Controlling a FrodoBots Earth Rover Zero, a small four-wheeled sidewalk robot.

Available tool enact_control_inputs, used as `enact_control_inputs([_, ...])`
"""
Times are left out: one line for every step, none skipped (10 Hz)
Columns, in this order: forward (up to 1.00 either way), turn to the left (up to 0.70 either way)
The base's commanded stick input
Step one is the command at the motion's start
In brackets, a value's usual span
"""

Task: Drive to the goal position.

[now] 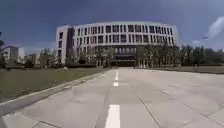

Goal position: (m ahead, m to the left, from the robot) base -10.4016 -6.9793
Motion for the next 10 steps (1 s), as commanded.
enact_control_inputs([0.7,-0.01])
enact_control_inputs([0.7,-0.01])
enact_control_inputs([0.7,-0.01])
enact_control_inputs([0.7,-0.01])
enact_control_inputs([0.7,-0.01])
enact_control_inputs([0.7,-0.01])
enact_control_inputs([0.7,-0.01])
enact_control_inputs([0.7,-0.01])
enact_control_inputs([0.7,-0.2])
enact_control_inputs([0.7,-0.28])
